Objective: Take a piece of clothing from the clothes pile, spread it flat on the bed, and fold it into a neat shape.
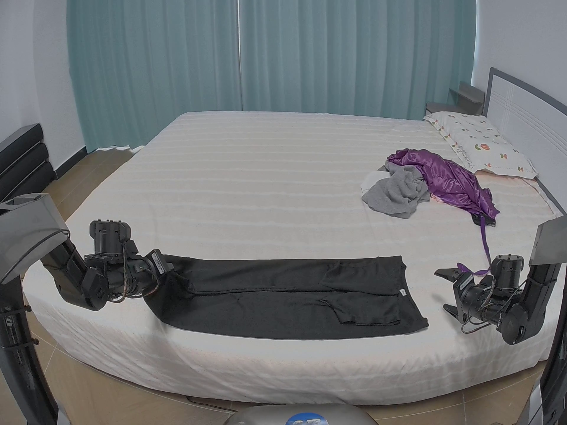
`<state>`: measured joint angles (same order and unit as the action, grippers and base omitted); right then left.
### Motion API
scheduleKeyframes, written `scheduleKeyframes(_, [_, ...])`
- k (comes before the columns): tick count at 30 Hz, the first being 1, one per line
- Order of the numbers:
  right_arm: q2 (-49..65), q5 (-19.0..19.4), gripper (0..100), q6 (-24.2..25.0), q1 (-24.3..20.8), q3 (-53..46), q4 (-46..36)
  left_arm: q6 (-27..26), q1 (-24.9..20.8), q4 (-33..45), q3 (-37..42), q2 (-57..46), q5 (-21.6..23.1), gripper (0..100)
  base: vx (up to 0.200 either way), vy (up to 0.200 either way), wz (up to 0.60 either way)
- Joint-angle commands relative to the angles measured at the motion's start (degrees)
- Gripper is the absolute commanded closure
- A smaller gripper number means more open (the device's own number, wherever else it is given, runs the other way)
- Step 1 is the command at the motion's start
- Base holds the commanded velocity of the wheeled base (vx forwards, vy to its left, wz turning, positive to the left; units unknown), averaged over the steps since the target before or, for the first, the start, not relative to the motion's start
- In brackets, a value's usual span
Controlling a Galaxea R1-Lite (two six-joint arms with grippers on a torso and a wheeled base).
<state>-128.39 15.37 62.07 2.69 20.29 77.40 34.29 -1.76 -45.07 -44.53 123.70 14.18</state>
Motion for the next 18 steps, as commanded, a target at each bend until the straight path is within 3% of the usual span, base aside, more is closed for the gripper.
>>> scheduleKeyframes(1, [-0.8, 0.0, 0, 0.0, -0.1, -0.2, 0.2, 0.1, -1.8, 0.1, -0.2, -1.9, -1.1, 100, 0.0, -0.2, 0.0])
scheduleKeyframes(9, [-0.9, -0.1, 0, 0.0, -0.2, -0.3, 0.2, 0.1, -7.0, 2.7, -0.8, -5.2, -7.7, 100, 0.0, -0.2, 0.0])
scheduleKeyframes(18, [-1.0, -0.1, 0, -0.1, -0.4, -0.7, 0.3, 0.2, -13.7, 8.6, -3.8, -6.5, -11.1, 100, 0.0, -0.2, 0.0])
